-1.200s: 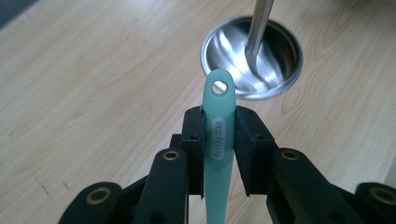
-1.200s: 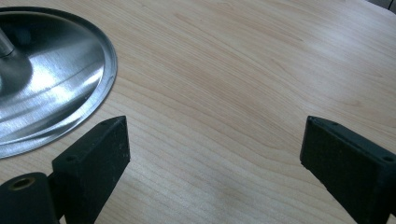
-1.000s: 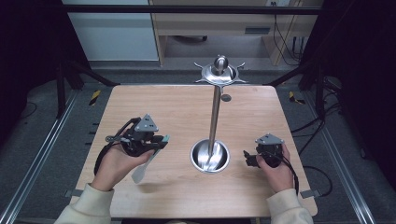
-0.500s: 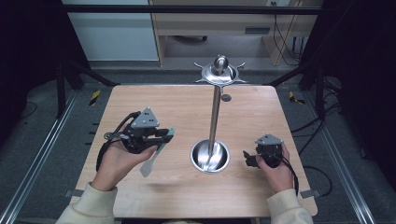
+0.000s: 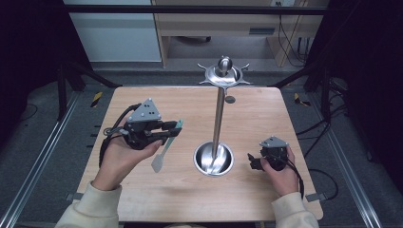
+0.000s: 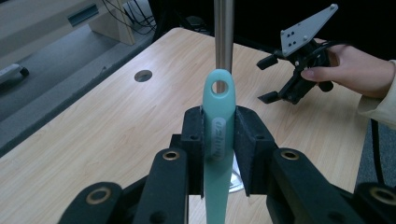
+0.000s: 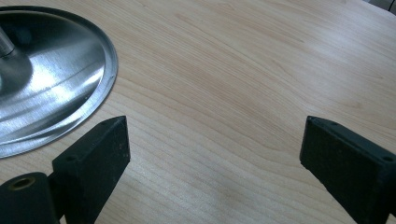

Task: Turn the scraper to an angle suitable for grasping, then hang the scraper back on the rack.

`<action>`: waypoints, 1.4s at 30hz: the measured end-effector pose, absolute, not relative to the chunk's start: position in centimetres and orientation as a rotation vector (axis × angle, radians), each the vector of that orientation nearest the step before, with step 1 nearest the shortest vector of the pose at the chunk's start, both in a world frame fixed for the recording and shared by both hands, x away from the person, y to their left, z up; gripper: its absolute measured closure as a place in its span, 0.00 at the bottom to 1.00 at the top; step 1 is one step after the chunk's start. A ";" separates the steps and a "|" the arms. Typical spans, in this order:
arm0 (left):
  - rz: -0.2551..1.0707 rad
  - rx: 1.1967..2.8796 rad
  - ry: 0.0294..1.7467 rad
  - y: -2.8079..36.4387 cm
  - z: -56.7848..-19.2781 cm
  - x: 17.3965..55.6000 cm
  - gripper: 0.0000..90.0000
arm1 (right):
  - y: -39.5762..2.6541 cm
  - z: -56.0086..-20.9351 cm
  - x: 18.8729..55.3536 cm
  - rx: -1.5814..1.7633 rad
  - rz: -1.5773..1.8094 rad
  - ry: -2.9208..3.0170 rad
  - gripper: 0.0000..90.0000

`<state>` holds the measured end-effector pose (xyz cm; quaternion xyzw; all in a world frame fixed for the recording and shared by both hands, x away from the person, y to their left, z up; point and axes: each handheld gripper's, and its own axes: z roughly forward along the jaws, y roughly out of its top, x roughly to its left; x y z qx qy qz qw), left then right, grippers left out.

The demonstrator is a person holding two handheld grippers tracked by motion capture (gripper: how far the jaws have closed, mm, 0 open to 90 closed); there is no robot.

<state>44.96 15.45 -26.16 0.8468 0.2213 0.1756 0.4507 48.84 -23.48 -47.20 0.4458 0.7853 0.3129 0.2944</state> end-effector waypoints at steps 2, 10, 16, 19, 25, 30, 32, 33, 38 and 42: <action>0.434 2.090 0.543 15.4 -26.0 44.9 0.83 | -23.5 -47.2 48.8 1.184 0.833 2.092 0.10; 0.439 2.084 0.544 15.4 -25.7 44.8 0.83 | -23.4 -47.2 48.8 1.188 0.836 2.091 0.10; 0.450 2.072 0.542 15.3 -25.2 44.9 0.83 | -23.5 -47.2 48.8 1.185 0.834 2.090 0.10; 0.445 2.068 0.537 15.3 -24.8 44.9 0.83 | -23.5 -47.2 48.8 1.186 0.829 2.094 0.10; 0.456 2.056 0.520 15.0 -24.1 44.8 0.83 | -23.5 -47.2 48.8 1.189 0.834 2.090 0.10; 0.462 2.043 0.506 14.4 -23.4 44.8 0.83 | -23.5 -47.2 48.8 1.188 0.832 2.090 0.10; 0.466 2.041 0.502 14.2 -23.1 44.8 0.83 | -23.5 -47.1 48.8 1.185 0.832 2.092 0.10; 0.466 2.041 0.502 14.2 -23.1 44.8 0.82 | -23.5 -47.1 48.8 1.185 0.832 2.092 0.10; 0.479 2.036 0.486 13.4 -22.3 44.7 0.83 | -23.5 -47.1 48.8 1.186 0.834 2.089 0.10; 0.487 2.030 0.480 12.9 -22.0 44.8 0.83 | -23.5 -47.1 48.8 1.190 0.841 2.086 0.10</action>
